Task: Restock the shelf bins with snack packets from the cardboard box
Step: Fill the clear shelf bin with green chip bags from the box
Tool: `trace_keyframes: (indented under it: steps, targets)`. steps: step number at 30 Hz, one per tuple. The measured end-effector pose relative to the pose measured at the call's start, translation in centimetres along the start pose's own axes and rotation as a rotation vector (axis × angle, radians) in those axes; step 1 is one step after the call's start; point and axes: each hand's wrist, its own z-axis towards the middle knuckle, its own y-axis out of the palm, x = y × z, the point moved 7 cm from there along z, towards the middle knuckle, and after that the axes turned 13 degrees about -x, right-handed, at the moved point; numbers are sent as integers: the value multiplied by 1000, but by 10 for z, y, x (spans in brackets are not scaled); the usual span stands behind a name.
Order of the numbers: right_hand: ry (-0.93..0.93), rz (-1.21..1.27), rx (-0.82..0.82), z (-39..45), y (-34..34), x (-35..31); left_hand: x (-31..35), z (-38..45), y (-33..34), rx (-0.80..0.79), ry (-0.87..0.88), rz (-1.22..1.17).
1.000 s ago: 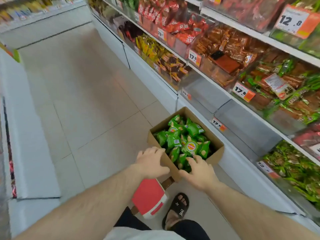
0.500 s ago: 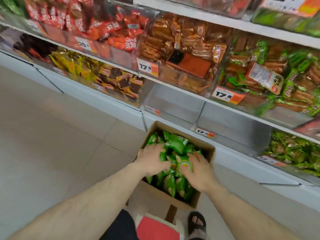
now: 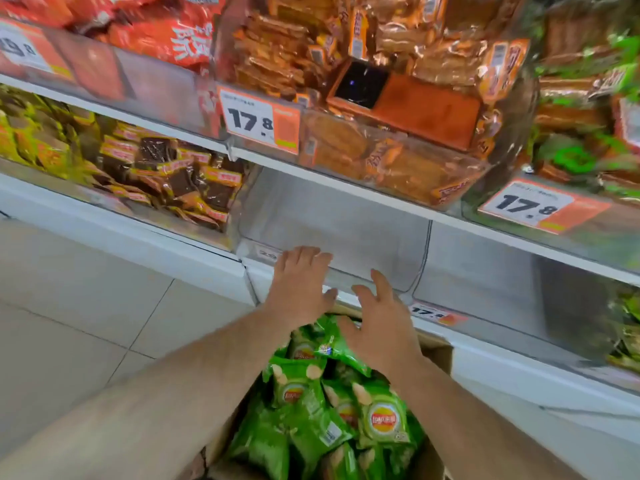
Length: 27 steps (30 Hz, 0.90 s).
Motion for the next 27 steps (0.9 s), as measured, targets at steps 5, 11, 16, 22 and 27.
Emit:
trace_keyframes:
  steps: [5,11,16,22,27]
  targets:
    - [-25,-113,122,48,26,21,-14,47,41,335,141,123]
    - [24,-248,426,57,28,19,-16,52,40,566,252,159]
    - [20,-173,583,40,6,11,-9,36,10,630,257,174]
    - [23,-209,477,24,34,10,-15,21,36,506,208,162]
    - [32,-249,453,9,45,10,-7,5,48,458,159,191]
